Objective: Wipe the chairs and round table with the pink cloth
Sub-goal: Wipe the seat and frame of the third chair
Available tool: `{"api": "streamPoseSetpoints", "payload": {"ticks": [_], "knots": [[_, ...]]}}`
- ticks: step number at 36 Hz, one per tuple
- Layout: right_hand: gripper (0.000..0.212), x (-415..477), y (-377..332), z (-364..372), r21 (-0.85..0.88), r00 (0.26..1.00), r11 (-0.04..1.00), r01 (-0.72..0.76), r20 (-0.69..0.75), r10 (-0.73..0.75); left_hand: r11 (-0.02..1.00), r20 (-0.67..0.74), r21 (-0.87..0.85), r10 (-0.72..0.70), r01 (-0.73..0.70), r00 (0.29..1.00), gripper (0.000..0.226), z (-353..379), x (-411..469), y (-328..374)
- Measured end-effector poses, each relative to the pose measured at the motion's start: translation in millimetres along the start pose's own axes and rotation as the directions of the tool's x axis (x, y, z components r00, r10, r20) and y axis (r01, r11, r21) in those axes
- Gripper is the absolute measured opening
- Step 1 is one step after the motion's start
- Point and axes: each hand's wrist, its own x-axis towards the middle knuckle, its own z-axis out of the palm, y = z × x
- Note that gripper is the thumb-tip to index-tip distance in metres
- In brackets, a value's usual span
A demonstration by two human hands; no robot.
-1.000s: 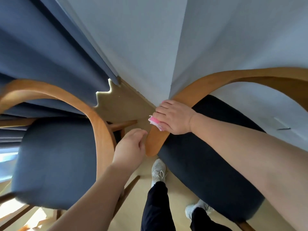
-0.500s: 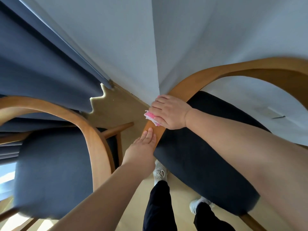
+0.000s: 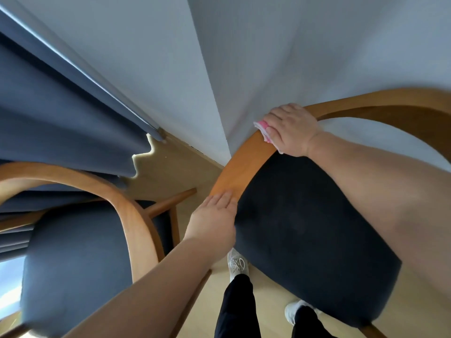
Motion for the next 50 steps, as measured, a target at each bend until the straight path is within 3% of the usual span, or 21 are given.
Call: {"api": "streamPoseSetpoints", "payload": {"ticks": [2, 6, 17, 25, 35, 39, 42, 45, 50], "knots": [[0.058, 0, -1, 2, 0.012, 1.0, 1.0, -0.004, -0.015, 0.004, 0.995, -0.04, 0.065, 0.079, -0.076, 0.996, 0.064, -4, 23, 7], [0.055, 0, 2, 2, 0.054, 1.0, 0.999, 0.01, -0.03, -0.008, 0.992, -0.113, 0.11, 0.071, -0.058, 0.991, 0.068, -17, 79, 16], [0.05, -5, 12, 8, 0.033, 0.996, 0.996, 0.077, -0.042, -0.076, 0.991, -0.067, 0.114, 0.073, -0.065, 0.995, 0.068, -25, 118, 25], [0.048, -21, 44, 3, 0.058, 0.989, 0.991, -0.117, -0.082, 0.121, 0.966, 0.048, 0.253, 0.047, -0.058, 0.998, 0.075, -31, 122, 36], [0.043, -24, 50, 8, 0.068, 0.978, 0.985, -0.158, -0.126, 0.166, 0.938, 0.096, 0.344, -0.002, -0.031, 0.995, 0.073, -42, 125, 50], [0.044, -23, 52, 8, 0.06, 0.984, 0.989, -0.134, -0.112, 0.14, 0.95, 0.016, 0.295, 0.099, -0.099, 0.995, 0.072, -50, 140, 55], [0.044, -22, 56, 9, 0.045, 0.986, 0.991, -0.13, -0.102, 0.134, 0.969, 0.091, 0.234, 0.058, -0.078, 0.994, 0.072, -54, 156, 62], [0.048, -28, 68, 6, 0.046, 0.978, 0.979, -0.197, -0.061, 0.199, 0.956, 0.136, 0.281, 0.044, -0.081, 0.99, 0.075, -55, 166, 58], [0.054, -45, 98, -2, -0.093, 0.961, 0.957, -0.274, 0.013, 0.277, 0.932, 0.174, 0.352, 0.027, -0.088, 0.984, 0.079, -57, 172, 54]]}}
